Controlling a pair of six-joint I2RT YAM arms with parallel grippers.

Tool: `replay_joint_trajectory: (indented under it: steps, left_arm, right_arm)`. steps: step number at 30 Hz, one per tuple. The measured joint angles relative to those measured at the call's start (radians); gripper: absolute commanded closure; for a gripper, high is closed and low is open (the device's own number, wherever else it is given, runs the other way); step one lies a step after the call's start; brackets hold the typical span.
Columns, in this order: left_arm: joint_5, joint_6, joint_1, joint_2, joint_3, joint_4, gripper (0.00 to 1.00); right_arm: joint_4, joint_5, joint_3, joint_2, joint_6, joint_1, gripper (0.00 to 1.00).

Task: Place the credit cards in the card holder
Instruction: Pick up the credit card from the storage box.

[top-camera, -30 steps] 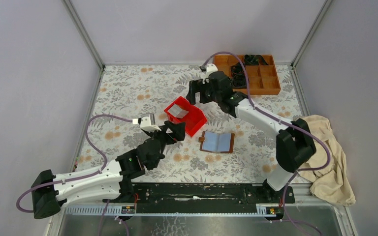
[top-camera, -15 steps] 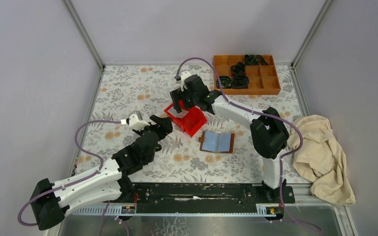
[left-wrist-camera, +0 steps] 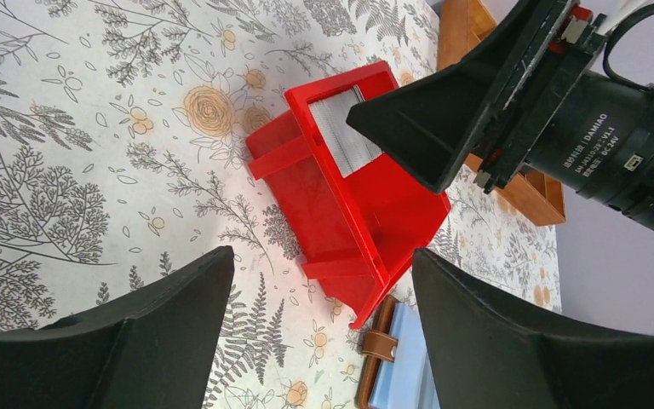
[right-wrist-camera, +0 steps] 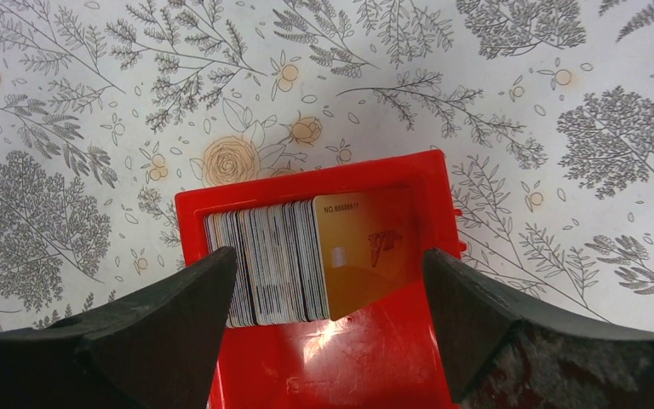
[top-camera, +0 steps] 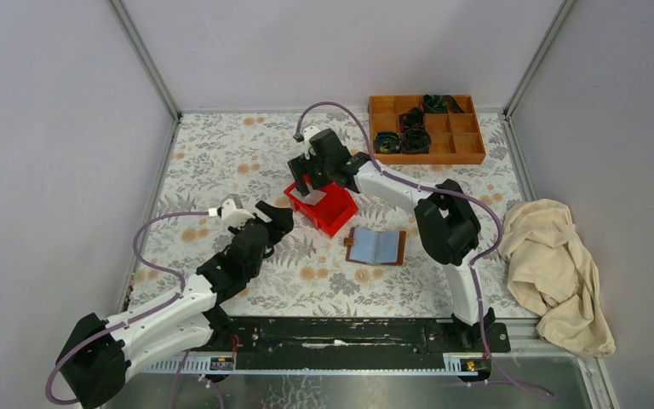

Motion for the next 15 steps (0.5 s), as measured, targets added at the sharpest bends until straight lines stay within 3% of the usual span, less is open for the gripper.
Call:
replay_joint_trajectory:
  steps: [15]
  left_arm:
    - [0.040,-0.020,0.021,0.088,-0.018,0.076,0.20]
  right_arm:
    - [-0.016,-0.100,0.039,0.062,0.037,-0.013,0.26]
